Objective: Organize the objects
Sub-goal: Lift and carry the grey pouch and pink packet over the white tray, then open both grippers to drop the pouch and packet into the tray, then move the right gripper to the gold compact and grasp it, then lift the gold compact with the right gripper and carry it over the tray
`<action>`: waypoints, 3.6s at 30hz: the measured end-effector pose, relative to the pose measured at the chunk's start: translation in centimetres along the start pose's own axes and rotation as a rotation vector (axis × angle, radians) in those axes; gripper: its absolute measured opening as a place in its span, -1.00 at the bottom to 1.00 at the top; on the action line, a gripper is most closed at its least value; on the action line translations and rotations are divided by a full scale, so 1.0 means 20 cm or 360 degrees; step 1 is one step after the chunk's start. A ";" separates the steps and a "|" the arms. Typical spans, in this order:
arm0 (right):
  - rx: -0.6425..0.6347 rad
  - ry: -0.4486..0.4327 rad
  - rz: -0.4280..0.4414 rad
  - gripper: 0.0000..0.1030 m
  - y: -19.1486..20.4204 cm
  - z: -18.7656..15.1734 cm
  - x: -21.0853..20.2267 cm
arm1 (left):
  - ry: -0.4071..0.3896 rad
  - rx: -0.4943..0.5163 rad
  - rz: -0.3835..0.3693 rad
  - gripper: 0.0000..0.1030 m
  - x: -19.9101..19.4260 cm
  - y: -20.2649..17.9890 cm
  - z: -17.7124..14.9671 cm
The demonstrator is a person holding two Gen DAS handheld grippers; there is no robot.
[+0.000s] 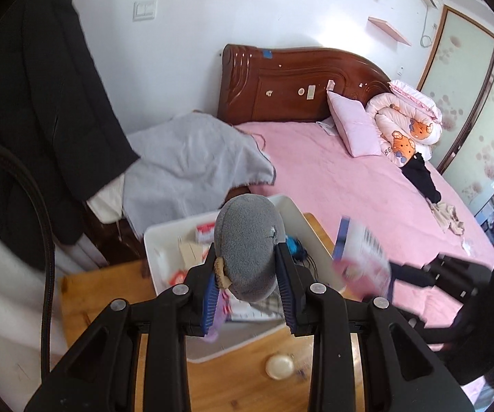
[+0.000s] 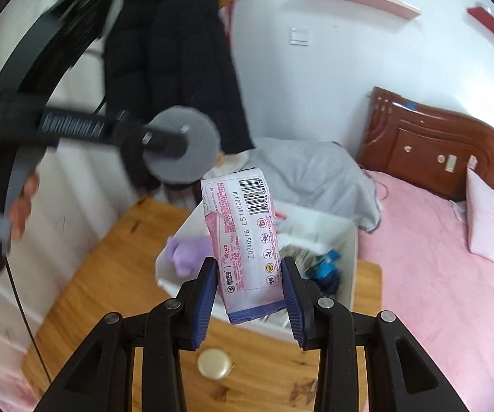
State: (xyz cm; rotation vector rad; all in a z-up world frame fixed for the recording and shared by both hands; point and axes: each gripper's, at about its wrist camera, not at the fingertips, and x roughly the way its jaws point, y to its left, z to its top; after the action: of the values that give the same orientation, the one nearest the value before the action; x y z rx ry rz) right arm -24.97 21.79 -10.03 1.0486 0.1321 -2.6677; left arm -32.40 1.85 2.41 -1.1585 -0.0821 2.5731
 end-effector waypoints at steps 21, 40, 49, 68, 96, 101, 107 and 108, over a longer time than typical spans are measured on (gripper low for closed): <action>0.0236 0.0187 -0.0211 -0.24 -0.26 0.35 0.44 | 0.0170 0.0029 0.0222 -0.33 0.44 0.03 0.08; 0.0233 0.0263 -0.0184 0.32 -0.23 0.17 0.57 | 0.0259 -0.0185 0.0269 0.82 0.52 0.16 0.00; 0.0218 0.0202 -0.0102 0.32 -0.13 0.08 0.45 | 0.0178 -0.0278 0.0266 0.83 0.33 0.21 -0.10; 0.0263 0.0090 0.0005 0.54 0.11 -0.33 0.21 | 0.0190 -0.0488 0.0331 0.85 -0.08 0.18 -0.71; 0.0216 0.0499 -0.0200 0.54 0.34 -0.86 0.90 | 0.0486 -0.0801 0.0345 0.85 -0.07 0.27 -1.47; 0.0231 0.0539 -0.0234 0.32 0.36 -0.90 0.94 | 0.0487 -0.0804 0.0344 0.85 -0.06 0.28 -1.47; 0.0239 0.0530 -0.0204 0.09 0.37 -0.92 0.92 | 0.0498 -0.0795 0.0339 0.85 -0.05 0.28 -1.47; 0.0239 0.0532 -0.0198 0.09 0.38 -0.92 0.92 | 0.0501 -0.0791 0.0338 0.85 -0.05 0.27 -1.47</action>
State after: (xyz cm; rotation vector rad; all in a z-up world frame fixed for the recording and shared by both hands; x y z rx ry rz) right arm -23.64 13.95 -35.96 1.5780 0.0645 -2.6193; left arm -11.60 -5.86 -17.54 -1.8245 -0.5810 2.5851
